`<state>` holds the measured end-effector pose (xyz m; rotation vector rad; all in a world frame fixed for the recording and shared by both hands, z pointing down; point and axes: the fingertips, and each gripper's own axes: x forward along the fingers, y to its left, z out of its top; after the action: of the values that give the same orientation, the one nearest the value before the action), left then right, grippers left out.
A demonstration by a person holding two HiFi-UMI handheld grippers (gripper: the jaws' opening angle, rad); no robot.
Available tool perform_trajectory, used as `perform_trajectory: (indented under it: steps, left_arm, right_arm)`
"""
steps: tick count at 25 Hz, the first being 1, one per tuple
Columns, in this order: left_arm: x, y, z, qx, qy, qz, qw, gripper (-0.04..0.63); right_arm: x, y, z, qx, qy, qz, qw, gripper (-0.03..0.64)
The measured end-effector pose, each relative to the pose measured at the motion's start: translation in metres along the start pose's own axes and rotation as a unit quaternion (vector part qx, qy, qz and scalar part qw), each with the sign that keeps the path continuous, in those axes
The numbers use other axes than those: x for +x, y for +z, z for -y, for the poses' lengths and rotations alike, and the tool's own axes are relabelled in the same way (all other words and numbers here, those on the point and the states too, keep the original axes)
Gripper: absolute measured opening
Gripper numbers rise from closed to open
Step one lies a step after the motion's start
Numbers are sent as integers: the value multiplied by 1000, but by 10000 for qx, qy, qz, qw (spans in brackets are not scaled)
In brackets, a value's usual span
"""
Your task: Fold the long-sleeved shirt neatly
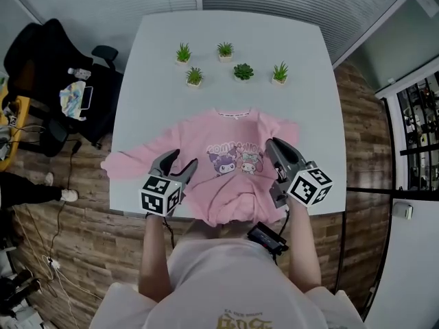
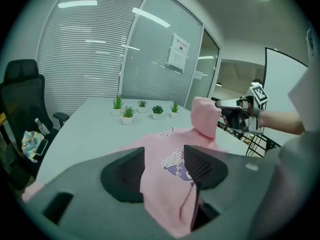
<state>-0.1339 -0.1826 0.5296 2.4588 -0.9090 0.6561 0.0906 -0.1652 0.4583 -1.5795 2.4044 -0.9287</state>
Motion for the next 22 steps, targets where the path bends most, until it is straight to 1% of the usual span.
perform_trajectory:
  steps: [13, 19, 22]
  left_arm:
    - [-22, -18, -40, -242, 297, 30, 9993, 273]
    - [-22, -32, -56, -398, 359, 5, 9986, 275]
    - [-19, -44, -64, -528, 387, -52, 9978, 275]
  right_arm:
    - [53, -25, -46, -261, 442, -383, 9979, 46]
    - [84, -63, -49, -292, 569, -813, 9946, 48]
    - [102, -88, -43, -291, 535, -1087, 9922, 49]
